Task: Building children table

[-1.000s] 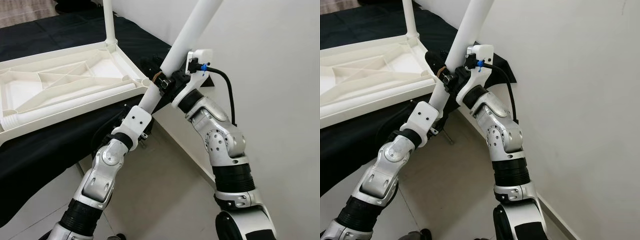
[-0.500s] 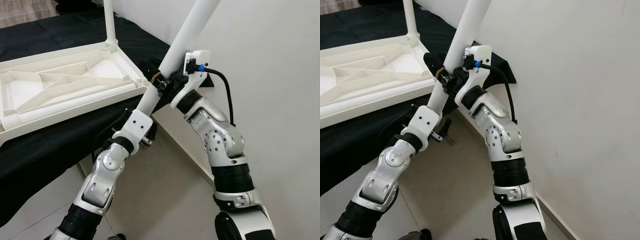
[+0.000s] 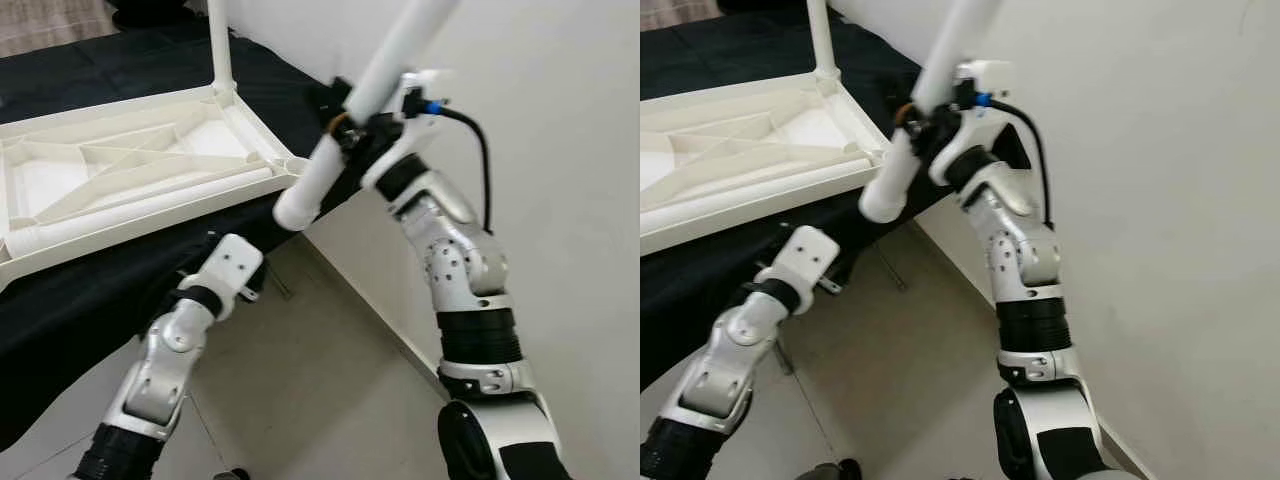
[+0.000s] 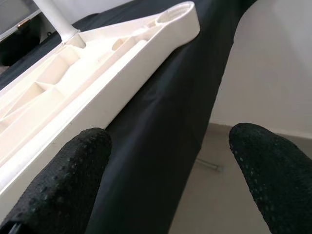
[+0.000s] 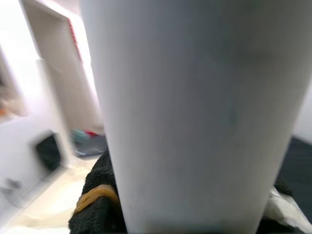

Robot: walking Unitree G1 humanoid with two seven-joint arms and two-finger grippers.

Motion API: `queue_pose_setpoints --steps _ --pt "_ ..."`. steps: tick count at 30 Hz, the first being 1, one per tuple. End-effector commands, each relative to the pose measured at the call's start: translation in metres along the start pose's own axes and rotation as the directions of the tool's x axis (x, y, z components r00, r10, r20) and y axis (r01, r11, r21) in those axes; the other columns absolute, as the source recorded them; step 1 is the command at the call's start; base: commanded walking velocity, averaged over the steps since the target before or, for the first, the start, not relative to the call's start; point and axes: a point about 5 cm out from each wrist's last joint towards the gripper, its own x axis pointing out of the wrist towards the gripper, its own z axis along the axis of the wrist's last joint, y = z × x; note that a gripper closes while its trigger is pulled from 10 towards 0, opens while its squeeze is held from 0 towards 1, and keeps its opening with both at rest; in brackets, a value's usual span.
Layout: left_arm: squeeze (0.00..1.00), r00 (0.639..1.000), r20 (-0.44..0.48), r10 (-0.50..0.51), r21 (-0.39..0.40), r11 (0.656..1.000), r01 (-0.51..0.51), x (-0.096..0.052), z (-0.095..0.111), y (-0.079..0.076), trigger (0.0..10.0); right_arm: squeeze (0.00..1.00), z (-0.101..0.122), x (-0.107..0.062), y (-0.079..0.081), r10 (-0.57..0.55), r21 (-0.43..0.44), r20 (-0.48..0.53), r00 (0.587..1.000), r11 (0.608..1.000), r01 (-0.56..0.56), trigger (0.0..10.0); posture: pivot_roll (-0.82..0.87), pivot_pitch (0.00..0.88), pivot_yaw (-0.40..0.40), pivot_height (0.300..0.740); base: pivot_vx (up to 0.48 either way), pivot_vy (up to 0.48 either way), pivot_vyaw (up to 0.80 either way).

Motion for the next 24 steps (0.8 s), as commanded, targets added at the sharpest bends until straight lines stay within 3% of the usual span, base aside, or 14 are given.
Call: queue_pose_setpoints --steps 1,2,4,6,8,12,14,16,18,20,24 --pt "0.0 1.0 0.01 -0.007 -0.065 0.998 0.008 -0.009 0.005 -0.008 10.0 0.0 -0.009 -0.009 -0.019 -0.138 -0.087 -0.042 0.99 0.987 0.134 10.0 0.07 0.141 -0.108 0.74 0.0 0.0 0.0" --pt "0.0 1.0 0.01 -0.007 -0.065 0.998 0.008 -0.009 0.005 -0.008 10.0 0.0 -0.009 -0.009 -0.019 -0.138 -0.087 -0.042 0.99 0.987 0.134 10.0 0.07 0.141 -0.108 0.74 0.0 0.0 0.0" --pt "0.0 1.0 -0.001 0.019 -0.196 0.98 -0.019 -0.015 0.009 -0.012 10.0 0.0 -0.017 -0.017 -0.026 -0.198 -0.165 -0.093 0.976 0.97 0.181 10.0 0.07 0.14 -0.108 0.74 0.0 0.0 0.0" --pt "0.0 0.999 0.006 0.043 -0.221 0.974 -0.041 -0.016 0.013 -0.011 10.0 0.0 -0.019 -0.019 -0.027 -0.223 -0.212 -0.104 0.969 0.957 0.197 10.0 0.07 0.139 -0.109 0.74 0.0 0.0 0.0" --pt "0.0 0.997 0.04 0.072 -0.249 0.967 -0.06 -0.015 0.023 -0.009 10.0 0.0 -0.017 -0.023 -0.028 -0.313 -0.323 -0.065 0.948 0.905 0.277 10.0 0.07 0.141 -0.108 0.74 0.0 0.0 0.0" --pt "0.0 0.992 0.087 0.094 -0.25 0.966 -0.07 -0.012 0.041 -0.008 10.0 0.0 -0.023 -0.031 -0.026 -0.273 -0.265 -0.058 0.96 0.932 0.249 10.0 0.07 0.142 -0.103 0.74 0.0 0.0 0.0" --pt "0.0 0.983 0.134 0.122 -0.294 0.952 -0.078 -0.016 0.06 -0.008 10.0 0.0 -0.032 -0.048 -0.025 -0.257 -0.355 -0.082 0.963 0.91 0.212 10.0 0.07 0.143 -0.104 0.74 0.0 0.0 0.0" --pt "0.0 0.974 0.178 0.139 -0.3 0.951 -0.081 -0.022 0.069 -0.01 10.0 0.0 -0.047 -0.06 -0.019 -0.24 -0.369 -0.162 0.957 0.914 0.167 10.0 0.06 0.142 -0.105 0.74 0.0 0.0 0.0" --pt "0.0 0.976 0.179 0.127 -0.277 0.958 -0.073 -0.026 0.067 -0.013 10.0 0.0 -0.05 -0.065 -0.014 -0.232 -0.329 -0.173 0.957 0.93 0.166 10.0 0.07 0.142 -0.108 0.74 0.0 0.0 0.0" --pt "0.0 0.982 0.144 0.124 -0.304 0.95 -0.076 -0.034 0.06 -0.017 10.0 0.0 -0.053 -0.072 -0.006 -0.22 -0.291 -0.165 0.961 0.942 0.166 10.0 0.06 0.139 -0.1 0.74 0.0 0.0 0.65" --pt "0.0 0.986 0.118 0.114 -0.3 0.951 -0.074 -0.042 0.053 -0.021 10.0 0.0 -0.053 -0.076 -0.003 -0.232 -0.279 -0.157 0.96 0.943 0.182 10.0 0.07 0.137 -0.103 0.74 0.0 0.0 0.8"
